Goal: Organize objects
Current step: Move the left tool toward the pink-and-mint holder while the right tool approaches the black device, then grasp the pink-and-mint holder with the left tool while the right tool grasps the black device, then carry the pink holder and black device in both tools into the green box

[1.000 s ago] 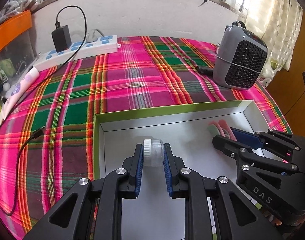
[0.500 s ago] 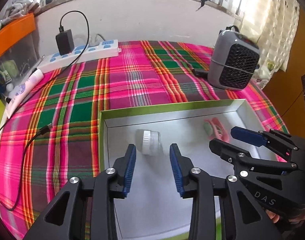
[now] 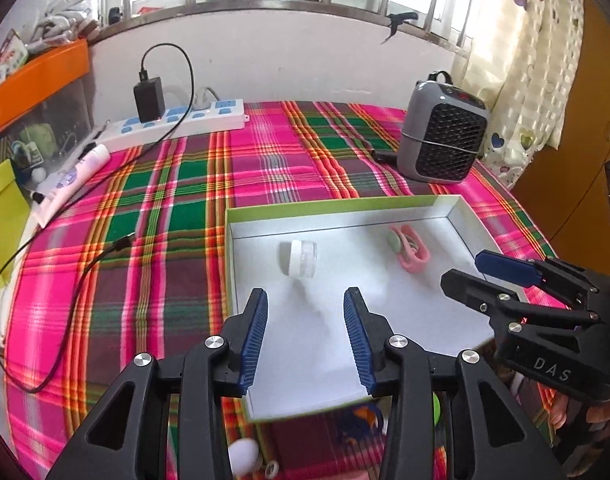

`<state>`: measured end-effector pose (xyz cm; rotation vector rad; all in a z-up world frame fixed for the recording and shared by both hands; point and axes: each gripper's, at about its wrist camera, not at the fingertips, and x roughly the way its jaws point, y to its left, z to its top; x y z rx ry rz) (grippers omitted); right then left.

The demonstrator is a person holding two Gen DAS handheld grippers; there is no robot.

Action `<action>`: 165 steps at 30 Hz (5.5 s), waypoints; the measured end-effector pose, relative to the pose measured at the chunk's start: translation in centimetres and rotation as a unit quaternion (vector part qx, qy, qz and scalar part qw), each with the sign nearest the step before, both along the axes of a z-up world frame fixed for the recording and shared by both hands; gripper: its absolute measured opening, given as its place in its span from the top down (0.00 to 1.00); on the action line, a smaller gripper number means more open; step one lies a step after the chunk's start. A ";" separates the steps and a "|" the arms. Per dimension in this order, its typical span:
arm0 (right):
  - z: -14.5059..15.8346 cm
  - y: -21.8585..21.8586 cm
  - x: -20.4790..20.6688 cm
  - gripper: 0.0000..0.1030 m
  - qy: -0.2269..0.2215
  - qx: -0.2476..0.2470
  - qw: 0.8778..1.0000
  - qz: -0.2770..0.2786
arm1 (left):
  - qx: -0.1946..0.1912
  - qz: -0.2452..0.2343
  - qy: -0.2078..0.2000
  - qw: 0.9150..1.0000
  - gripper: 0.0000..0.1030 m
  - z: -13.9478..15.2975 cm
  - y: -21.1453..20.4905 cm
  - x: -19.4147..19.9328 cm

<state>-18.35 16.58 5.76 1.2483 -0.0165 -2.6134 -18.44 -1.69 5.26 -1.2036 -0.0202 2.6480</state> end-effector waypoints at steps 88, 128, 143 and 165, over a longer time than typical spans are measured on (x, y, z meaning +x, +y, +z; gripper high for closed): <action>-4.1 -2.9 8.7 0.53 0.005 0.037 0.987 0.158 | 0.000 -0.051 -0.014 0.999 0.67 -4.4 -0.6 9.6; -3.9 -2.9 9.8 0.73 0.008 0.037 0.987 0.155 | -0.009 -0.038 -0.009 0.999 0.85 -4.3 -0.9 9.8; -1.5 -2.0 9.8 0.73 0.018 0.004 0.988 0.151 | 0.000 -0.043 0.011 0.999 0.85 -1.6 -0.6 10.1; 0.3 0.5 4.4 0.73 0.012 0.026 0.996 0.085 | 0.010 -0.057 0.018 0.998 0.85 0.8 1.7 3.7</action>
